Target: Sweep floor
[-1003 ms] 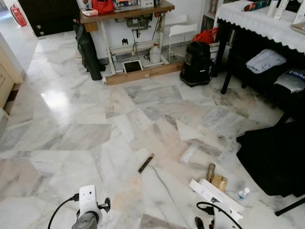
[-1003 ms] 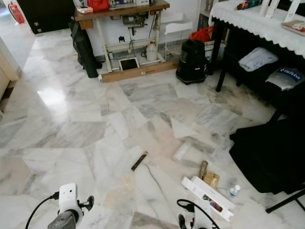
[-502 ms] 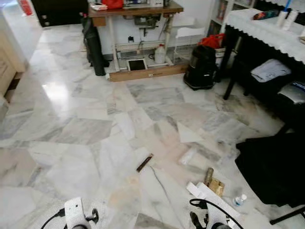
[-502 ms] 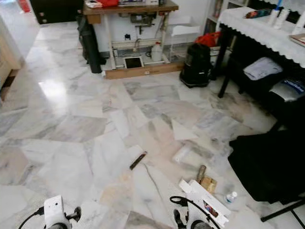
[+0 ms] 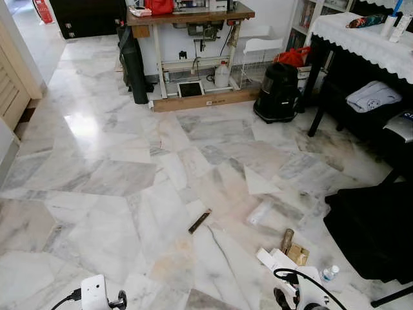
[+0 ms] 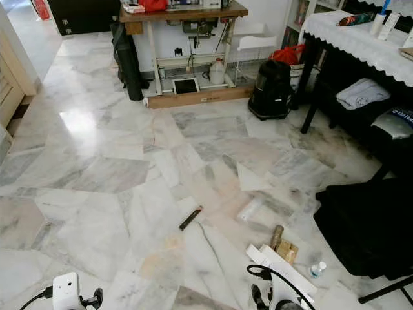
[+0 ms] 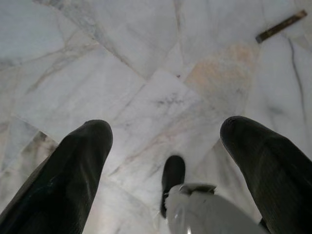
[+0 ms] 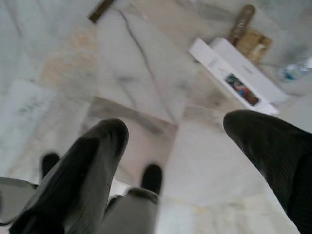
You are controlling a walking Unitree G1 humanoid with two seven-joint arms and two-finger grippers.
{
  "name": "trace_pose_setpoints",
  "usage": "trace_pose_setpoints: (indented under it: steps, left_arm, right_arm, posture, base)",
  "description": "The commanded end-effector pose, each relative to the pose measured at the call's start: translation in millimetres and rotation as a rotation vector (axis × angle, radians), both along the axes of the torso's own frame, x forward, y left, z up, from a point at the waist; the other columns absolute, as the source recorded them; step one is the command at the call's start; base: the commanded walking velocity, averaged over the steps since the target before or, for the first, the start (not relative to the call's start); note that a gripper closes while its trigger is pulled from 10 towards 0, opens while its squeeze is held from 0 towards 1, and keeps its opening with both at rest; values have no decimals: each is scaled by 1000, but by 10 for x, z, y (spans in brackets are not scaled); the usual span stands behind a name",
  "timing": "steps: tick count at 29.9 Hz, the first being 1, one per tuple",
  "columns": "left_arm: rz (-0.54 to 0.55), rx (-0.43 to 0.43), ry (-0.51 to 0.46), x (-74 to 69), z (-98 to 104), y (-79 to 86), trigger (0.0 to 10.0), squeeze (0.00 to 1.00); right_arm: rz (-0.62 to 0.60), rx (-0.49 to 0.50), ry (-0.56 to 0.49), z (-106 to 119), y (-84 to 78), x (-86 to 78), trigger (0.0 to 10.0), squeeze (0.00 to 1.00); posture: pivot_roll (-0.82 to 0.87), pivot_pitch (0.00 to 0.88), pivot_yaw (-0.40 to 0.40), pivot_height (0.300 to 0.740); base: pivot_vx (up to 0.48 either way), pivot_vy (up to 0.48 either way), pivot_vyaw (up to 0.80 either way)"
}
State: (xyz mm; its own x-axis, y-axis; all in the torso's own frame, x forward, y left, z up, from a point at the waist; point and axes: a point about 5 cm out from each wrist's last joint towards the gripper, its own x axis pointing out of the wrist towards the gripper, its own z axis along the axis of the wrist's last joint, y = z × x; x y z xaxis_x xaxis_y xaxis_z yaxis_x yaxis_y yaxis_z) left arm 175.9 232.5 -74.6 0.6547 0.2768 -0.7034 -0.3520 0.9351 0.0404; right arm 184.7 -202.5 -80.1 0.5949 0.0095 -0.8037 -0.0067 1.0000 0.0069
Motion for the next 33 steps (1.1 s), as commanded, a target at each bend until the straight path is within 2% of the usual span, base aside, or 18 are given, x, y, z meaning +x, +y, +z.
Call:
trace_pose_setpoints:
  steps: [1, 8, 13, 19, 24, 26, 30, 33]
  left_arm:
    - [-24, 15, 11, 5, 5, 23, 10000, 0]
    - [-17, 10, 16, -46, -14, 30, 10000, 0]
    - [-20, 12, 19, -51, -15, 35, 10000, 0]
    - [-49, 47, 25, -26, 1, 52, 10000, 0]
    - [-47, 47, 22, 1, 11, 51, 10000, 0]
    - [-48, 46, 18, 15, 18, 51, 10000, 0]
    - [-77, 55, 23, 31, 21, 36, 10000, 0]
    - [-68, 54, 23, 29, 20, 39, 10000, 0]
  right_arm:
    - [-5, 4, 29, -47, 81, -61, 10000, 0]
    - [27, 20, 39, -78, 405, -48, 10000, 0]
    - [25, 20, 39, -77, 405, -46, 10000, 0]
    - [2, 0, 38, -70, 193, -77, 10000, 0]
    - [-33, -21, 44, -51, -170, -180, 10000, 0]
    - [-40, -27, 46, -39, -256, -201, 10000, 0]
    - [-46, -34, 46, -20, -355, -219, 10000, 0]
    - [-47, -32, 44, -16, -360, -212, 10000, 0]
  posture:
    - [-56, 0, 11, 740]
    - [-53, 0, 13, 740]
    - [-55, 0, 13, 740]
    - [-63, 0, 14, 740]
    - [-65, 0, 14, 740]
    - [-65, 0, 15, 740]
    - [-64, 0, 15, 740]
    - [-61, 0, 14, 740]
  base:
    - [0, 0, -788]
    - [0, 0, -781]
    - [0, 0, -775]
    - [0, 0, -775]
    - [0, -365, -775]
    - [0, 0, -775]
    - [0, -95, -775]
    - [0, -470, -775]
